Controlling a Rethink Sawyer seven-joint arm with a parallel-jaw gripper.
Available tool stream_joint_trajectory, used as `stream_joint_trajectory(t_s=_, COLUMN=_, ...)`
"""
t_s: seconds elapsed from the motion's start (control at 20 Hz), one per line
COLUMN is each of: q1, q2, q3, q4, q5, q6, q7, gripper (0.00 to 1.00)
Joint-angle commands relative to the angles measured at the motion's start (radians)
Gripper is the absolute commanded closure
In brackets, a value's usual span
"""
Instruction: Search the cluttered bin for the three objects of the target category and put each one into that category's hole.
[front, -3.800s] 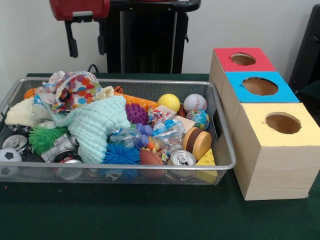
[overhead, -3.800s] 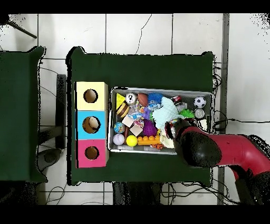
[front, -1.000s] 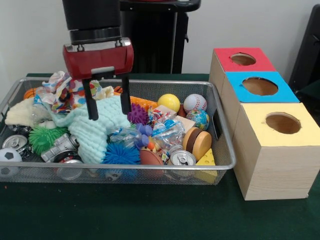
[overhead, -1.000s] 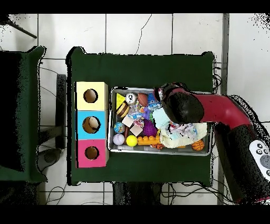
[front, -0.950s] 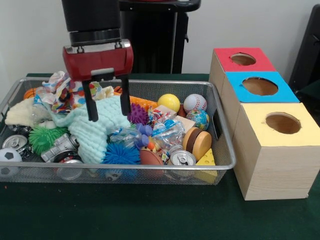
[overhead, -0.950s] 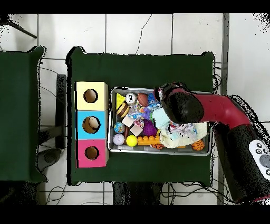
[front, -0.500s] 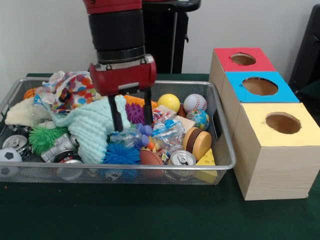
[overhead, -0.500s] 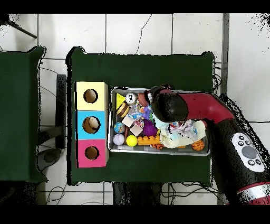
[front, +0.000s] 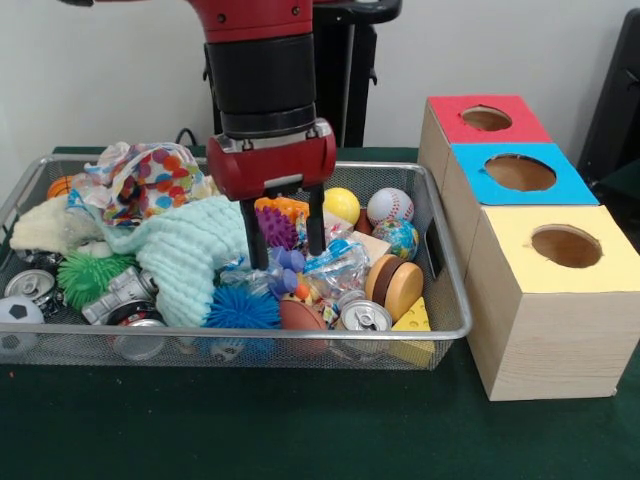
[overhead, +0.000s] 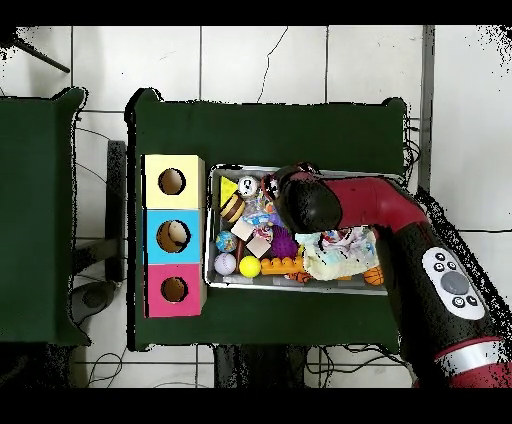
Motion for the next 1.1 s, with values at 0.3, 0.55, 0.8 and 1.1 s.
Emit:
stream_joint_trajectory(t_s=0.3, q1=-0.064, q2=0.174, q3=-0.057, q4=0.0, q5=-0.12, q6=-0.104, q7=-0.019, gripper=0.0)
stream_joint_trajectory(t_s=0.55, q1=-0.05, q2=0.185, q3=-0.062, q4=-0.002, q5=-0.125, q6=-0.118, q7=0.013, gripper=0.0)
stream_joint_trajectory(t_s=0.8, q1=-0.029, q2=0.137, q3=-0.086, q4=0.068, q5=-0.113, q6=-0.114, q7=0.06, gripper=0.0)
stream_joint_trajectory(t_s=1.1, q1=-0.013, q2=0.017, q3=-0.09, q4=0.208, q5=-0.062, q6=-0.094, q7=0.128, gripper=0.0)
